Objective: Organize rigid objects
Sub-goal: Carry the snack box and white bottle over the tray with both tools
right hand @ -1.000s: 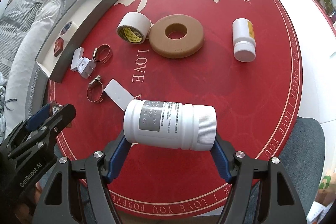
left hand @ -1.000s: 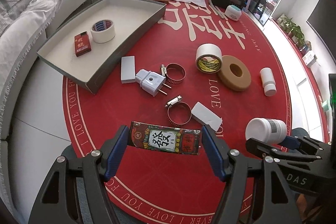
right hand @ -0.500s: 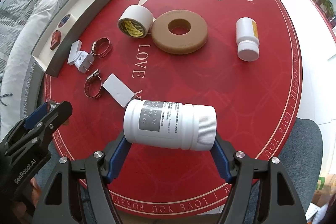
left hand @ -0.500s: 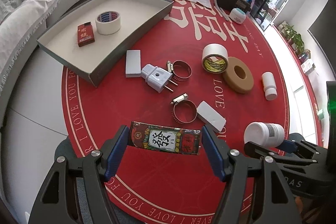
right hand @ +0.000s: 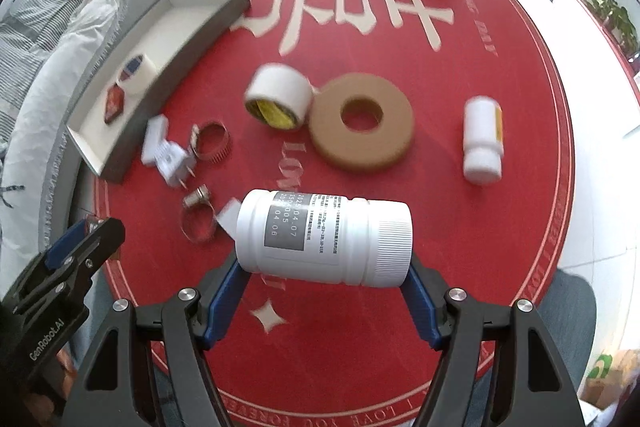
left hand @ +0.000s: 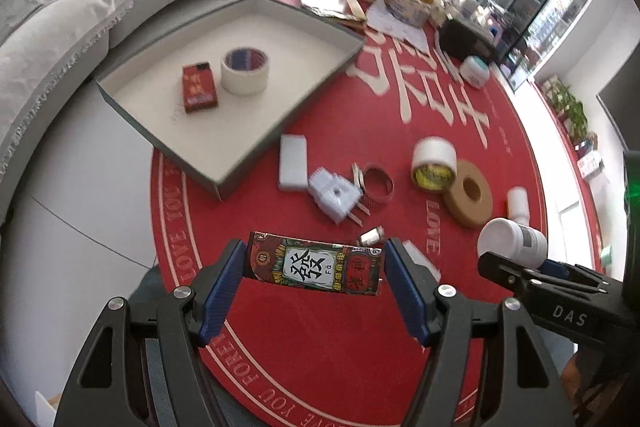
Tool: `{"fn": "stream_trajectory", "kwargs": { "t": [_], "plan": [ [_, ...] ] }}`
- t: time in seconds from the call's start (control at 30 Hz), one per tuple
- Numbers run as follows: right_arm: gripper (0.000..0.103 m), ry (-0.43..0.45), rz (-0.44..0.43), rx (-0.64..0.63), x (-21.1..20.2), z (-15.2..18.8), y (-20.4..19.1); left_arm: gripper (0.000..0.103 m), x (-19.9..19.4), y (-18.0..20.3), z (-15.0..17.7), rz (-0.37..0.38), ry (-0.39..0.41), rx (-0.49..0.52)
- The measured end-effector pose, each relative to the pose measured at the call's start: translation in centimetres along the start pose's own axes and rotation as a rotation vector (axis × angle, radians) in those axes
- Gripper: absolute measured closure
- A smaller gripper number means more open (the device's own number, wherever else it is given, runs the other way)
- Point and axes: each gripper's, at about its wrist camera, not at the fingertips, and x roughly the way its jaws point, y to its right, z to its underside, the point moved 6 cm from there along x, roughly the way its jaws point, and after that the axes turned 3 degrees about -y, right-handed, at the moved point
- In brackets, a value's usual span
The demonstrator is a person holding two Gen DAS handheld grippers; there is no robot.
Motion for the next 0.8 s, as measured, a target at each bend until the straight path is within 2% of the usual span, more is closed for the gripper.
{"fn": "stream_trajectory", "kwargs": {
  "t": [0.23, 0.37, 0.63, 0.8],
  "plan": [
    [0.03, 0.067, -0.035, -0.051, -1.8, -4.6, -2.7, 0.03, -1.9, -1.1, -4.8, -0.02, 0.07, -0.046],
    [0.03, 0.117, -0.055, -0.08, -2.8, -7.4, -4.8, 0.03, -2.7, -2.9, -7.8, -0.063, 0.117, -0.079],
    [0.03, 0.153, -0.116, -0.133, -2.9, -12.3, -9.3, 0.03, -2.5, -7.1, -12.3, -0.151, 0.15, -0.153],
    [0.03, 0.174, -0.156, -0.173, -2.6, -15.9, -12.6, 0.03, -1.7, -8.4, -14.7, -0.19, 0.163, -0.174]
  ]
}}
